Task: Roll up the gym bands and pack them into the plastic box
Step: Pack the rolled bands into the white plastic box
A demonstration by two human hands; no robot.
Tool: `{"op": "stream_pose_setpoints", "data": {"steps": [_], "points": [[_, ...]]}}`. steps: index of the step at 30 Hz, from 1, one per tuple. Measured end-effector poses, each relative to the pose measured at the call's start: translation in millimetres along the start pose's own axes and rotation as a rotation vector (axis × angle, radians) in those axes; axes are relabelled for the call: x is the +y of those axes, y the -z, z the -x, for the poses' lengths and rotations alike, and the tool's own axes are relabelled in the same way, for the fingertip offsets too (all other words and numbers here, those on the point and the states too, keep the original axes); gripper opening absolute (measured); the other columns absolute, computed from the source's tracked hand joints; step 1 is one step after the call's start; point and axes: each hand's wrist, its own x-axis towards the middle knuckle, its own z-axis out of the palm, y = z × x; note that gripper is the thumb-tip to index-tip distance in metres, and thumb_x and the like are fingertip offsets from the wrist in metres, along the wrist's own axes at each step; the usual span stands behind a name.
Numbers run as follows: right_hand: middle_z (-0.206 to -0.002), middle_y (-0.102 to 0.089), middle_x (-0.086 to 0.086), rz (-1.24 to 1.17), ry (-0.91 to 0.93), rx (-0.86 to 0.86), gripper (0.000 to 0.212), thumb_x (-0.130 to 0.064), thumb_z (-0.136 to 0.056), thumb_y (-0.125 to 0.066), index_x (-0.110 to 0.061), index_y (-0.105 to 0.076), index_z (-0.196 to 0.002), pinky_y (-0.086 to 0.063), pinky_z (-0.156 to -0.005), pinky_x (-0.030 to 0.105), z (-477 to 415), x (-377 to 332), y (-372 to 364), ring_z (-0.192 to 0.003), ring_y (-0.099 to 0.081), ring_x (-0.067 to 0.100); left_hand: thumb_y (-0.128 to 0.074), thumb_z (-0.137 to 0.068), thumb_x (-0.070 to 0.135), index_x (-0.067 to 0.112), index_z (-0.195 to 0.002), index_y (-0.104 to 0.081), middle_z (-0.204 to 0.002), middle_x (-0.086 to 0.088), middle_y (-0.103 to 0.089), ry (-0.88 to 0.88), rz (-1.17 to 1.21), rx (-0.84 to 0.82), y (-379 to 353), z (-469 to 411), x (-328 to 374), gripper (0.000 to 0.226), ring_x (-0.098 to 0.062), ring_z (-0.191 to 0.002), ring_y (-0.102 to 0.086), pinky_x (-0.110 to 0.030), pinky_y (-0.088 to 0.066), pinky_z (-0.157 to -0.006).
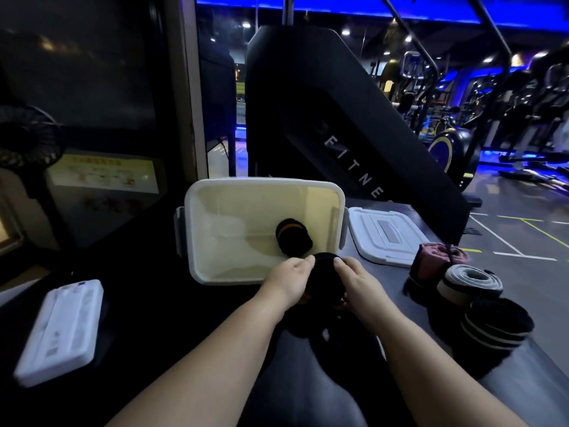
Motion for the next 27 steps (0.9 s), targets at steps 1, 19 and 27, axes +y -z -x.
{"op": "stream_pose_setpoints", "data": {"steps": [1,19,27], "points": [[-0.096,-0.065,-0.003,-0.006,0.026,-0.023,0.017,-0.046,-0.097,-0.046,-0.034,-0.058,-0.093,-0.051,-0.092,0.053,0.3,-4.1,-3.8,-0.100,-0.062,0.024,-0.045,-0.100,0.040,0.013,-0.109,-0.067,-0.115,-0.009,-0.067,-0.008,-0.008,0.012,6.1,0.5,-1.8,0.037,-0.026,-0.111,-0.058,-0.038,-0.044,-0.101],[-0.133,-0.049,0.003,0.320,0.298,-0.196,0.044,-0.025,-0.095,-0.056,-0.027,-0.044,-0.137,-0.040,-0.096,0.023,-21.1,-38.2,-78.2,-0.117,-0.052,0.015,-0.047,-0.098,0.019,0.018,-0.125,-0.060,-0.125,-0.004,-0.054,-0.060,-0.026,0.291,77.7,-10.1,-30.2,0.030,-0.017,-0.103,-0.051,-0.023,-0.038,-0.087],[-0.137,-0.046,0.001,0.704,0.447,0.013,0.048,-0.041,-0.093,-0.057,-0.039,-0.047,-0.139,-0.036,-0.103,0.034,-37.6,-35.7,-82.1,-0.131,-0.035,0.026,-0.044,-0.100,0.041,0.021,-0.133,-0.051,-0.136,-0.004,-0.051,0.040,-0.142,0.217,79.2,-27.4,-28.5,0.039,-0.024,-0.119,-0.052,-0.024,-0.037,-0.089]]}}
